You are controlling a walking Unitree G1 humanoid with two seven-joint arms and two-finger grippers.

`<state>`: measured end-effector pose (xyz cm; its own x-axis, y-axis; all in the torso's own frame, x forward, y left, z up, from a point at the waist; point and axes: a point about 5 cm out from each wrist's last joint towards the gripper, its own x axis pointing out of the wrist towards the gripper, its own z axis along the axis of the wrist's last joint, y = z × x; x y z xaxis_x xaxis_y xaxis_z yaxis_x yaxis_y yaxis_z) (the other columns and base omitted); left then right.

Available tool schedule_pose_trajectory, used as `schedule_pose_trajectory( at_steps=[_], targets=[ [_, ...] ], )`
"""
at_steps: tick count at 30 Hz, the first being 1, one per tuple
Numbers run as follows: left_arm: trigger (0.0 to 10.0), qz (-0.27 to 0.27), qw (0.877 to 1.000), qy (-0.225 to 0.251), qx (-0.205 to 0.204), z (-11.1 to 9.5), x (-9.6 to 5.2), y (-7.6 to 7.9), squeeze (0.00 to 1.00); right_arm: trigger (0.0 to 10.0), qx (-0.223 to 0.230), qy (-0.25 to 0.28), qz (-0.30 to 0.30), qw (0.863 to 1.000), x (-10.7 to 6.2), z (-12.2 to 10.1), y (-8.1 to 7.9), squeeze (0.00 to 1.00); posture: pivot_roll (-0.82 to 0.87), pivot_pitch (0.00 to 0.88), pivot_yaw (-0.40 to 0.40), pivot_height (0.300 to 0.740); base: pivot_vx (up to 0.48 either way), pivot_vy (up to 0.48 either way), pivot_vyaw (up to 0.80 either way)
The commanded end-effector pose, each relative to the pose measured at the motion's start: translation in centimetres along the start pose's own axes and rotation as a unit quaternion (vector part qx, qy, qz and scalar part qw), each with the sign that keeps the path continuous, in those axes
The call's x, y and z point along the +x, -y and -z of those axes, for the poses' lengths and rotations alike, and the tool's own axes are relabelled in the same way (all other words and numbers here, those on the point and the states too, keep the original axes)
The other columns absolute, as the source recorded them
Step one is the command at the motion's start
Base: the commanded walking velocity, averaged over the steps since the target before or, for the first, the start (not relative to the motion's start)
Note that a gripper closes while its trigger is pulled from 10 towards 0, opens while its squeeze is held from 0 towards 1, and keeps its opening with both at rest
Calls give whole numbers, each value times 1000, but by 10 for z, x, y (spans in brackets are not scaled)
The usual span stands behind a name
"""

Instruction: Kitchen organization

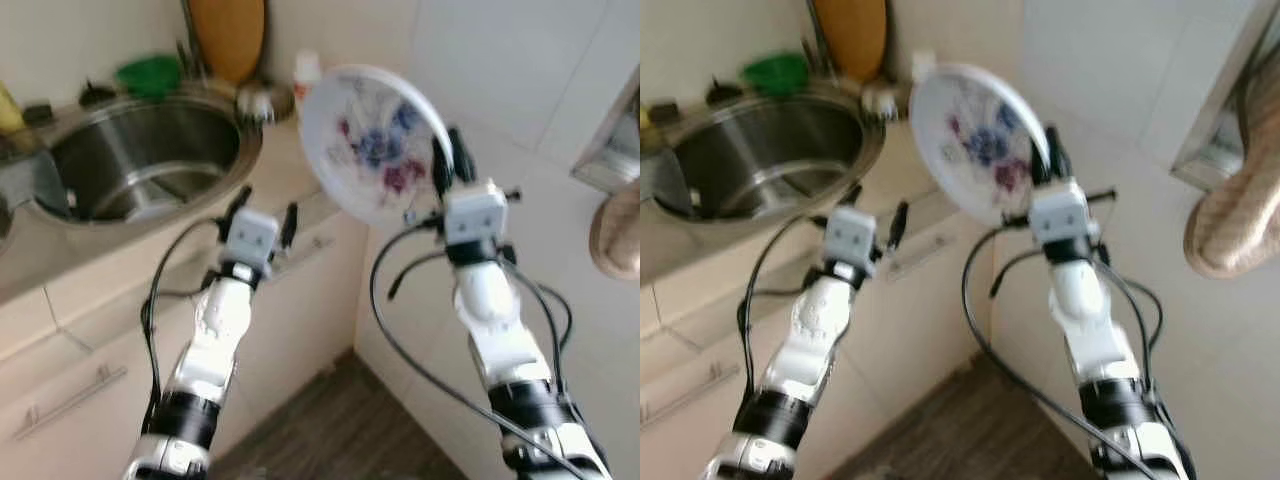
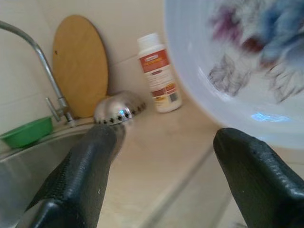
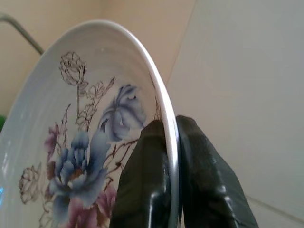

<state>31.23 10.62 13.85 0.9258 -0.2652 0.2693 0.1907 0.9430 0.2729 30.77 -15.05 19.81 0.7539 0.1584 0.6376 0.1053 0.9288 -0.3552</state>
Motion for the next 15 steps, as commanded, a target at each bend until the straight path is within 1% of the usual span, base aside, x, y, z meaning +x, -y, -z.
schedule_pose_trajectory(
  at_steps=[1, 5, 12, 14, 15],
  targets=[
    [10000, -6, 1000, 3, 7, -1, 0, -7, 0, 0, 13, 28, 15, 999, 9, -10, 2, 0, -100, 0, 1, 740, 0, 476, 800],
    [10000, -9, 1000, 11, 4, -2, -1, -8, 0, 0, 14, 42, 35, 998, 11, -14, 8, 0, -100, 0, 1, 740, 0, 446, 800],
    [10000, -10, 1000, 15, 4, -3, -1, -7, 0, 0, 11, 53, 46, 997, 12, -17, 11, 0, -101, 0, 1, 740, 0, 375, 800],
    [10000, -11, 1000, 19, 3, -4, -1, -7, 0, 0, 11, 56, 50, 997, 12, -18, 12, 0, -101, 0, 1, 740, 0, 307, 800],
    [10000, -11, 1000, 20, 3, -4, -1, -7, 0, 0, 11, 58, 52, 997, 13, -19, 13, 0, -101, 0, 1, 740, 0, 0, 800]
  ],
)
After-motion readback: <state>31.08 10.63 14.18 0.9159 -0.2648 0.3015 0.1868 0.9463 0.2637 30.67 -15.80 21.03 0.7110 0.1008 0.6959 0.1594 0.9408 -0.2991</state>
